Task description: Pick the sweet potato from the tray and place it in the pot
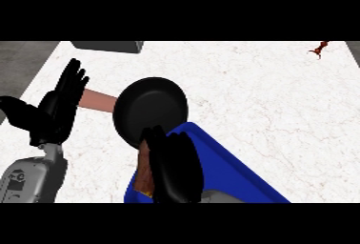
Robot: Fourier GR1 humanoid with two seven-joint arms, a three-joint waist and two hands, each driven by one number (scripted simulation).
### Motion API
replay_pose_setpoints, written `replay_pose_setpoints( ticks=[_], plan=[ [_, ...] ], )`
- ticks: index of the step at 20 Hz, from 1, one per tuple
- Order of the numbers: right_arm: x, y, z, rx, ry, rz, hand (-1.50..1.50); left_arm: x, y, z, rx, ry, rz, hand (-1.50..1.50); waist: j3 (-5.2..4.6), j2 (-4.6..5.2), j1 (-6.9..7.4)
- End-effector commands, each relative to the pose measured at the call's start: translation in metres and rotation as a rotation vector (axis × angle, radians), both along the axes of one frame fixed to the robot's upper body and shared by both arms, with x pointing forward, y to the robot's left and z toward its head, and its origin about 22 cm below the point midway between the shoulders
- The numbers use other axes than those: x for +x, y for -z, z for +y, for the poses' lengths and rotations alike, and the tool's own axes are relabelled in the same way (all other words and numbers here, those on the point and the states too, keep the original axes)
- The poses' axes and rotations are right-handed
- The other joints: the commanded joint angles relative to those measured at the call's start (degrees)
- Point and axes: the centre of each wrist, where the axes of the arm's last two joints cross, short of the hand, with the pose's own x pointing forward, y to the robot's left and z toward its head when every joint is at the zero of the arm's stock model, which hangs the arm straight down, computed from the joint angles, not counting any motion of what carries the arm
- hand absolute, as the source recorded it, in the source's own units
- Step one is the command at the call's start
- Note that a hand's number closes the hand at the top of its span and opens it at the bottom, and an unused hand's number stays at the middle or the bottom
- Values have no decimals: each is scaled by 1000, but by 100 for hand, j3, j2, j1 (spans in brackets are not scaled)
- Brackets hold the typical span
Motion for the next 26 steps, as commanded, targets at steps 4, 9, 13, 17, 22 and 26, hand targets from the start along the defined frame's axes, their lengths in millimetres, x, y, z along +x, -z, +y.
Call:
replay_pose_setpoints(
  ticks=[4,9,13,17,22,26],
  plan=[
    [-7,-44,18,207,192,-278,150,4,0,0,2,-13,15,0,-24,-60,-110],
    [-5,-59,25,229,303,-374,150,6,-1,1,12,-22,13,0,-27,-66,-204],
    [5,-75,28,284,379,-397,150,7,-4,10,2,-27,8,0,-25,-7,-151],
    [16,-81,30,328,437,-384,150,3,6,2,3,-16,-4,0,-22,52,-136],
    [31,-78,31,381,478,-354,150,4,5,1,9,-23,-18,0,-16,109,-106],
    [47,-85,30,465,497,-370,150,5,-3,4,16,-4,-29,0,-11,140,-36]
  ],
)
